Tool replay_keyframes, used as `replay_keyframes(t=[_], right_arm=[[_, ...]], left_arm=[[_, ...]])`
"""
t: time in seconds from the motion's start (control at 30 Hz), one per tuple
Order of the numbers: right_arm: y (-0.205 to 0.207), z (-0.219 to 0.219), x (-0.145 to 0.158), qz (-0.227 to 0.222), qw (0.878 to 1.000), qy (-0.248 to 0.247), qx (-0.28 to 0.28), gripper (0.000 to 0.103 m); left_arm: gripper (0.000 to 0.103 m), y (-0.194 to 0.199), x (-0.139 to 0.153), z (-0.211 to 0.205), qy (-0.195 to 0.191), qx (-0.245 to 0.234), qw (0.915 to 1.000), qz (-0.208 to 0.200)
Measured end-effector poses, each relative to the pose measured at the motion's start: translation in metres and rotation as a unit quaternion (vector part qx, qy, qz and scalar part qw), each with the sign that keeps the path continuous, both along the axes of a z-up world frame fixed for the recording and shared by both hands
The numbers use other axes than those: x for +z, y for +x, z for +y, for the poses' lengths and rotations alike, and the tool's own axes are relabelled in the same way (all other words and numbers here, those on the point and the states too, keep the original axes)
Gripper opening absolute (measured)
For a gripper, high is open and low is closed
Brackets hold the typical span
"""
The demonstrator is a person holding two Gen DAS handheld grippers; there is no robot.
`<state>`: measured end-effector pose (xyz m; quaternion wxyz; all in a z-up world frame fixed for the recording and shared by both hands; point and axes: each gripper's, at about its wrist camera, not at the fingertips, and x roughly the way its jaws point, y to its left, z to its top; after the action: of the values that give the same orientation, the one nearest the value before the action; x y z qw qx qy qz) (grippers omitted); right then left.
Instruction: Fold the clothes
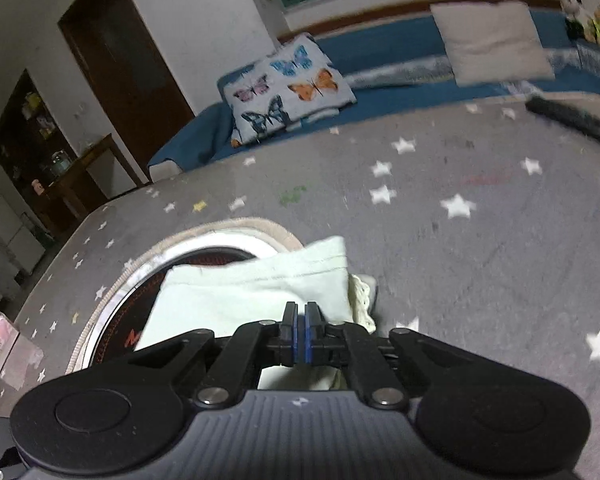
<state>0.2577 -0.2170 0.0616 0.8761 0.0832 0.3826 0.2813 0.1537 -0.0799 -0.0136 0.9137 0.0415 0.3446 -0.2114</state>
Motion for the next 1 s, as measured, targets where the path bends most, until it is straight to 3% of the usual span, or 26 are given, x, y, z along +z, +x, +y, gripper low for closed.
replay_keyframes(t=[0.07,0.23,0.33,0.7,1.0], right_arm=[[0.002,0.002,0.005,-0.012,1.0,-0.003,0.001,0.004],[0.017,0.005,-0.001,0.007,1.0,-0.008,-0.009,0.0],[0.015,0.006,0.004,0.003,1.0,-0.014,0.0,0.005],[-0.055,0.011,0.023,-0.025,0.995,-0.044,0.087,0.008],[-0.103,0.009,0.019,-0.042,0.99,-0.07,0.112,0.009]], left_arm=[[0.05,0.001,-0.001,0.0,0.0,0.0,1.0,0.001],[0.051,-0.002,0.002,0.005,-0.004,0.003,1.0,0.004],[0.051,-0.005,0.007,0.014,-0.009,0.019,0.9998,-0.002],[0.051,-0.017,0.004,0.049,-0.007,0.078,0.9969,0.013],[0.052,-0.045,-0.001,0.064,0.008,0.091,0.9956,0.02]])
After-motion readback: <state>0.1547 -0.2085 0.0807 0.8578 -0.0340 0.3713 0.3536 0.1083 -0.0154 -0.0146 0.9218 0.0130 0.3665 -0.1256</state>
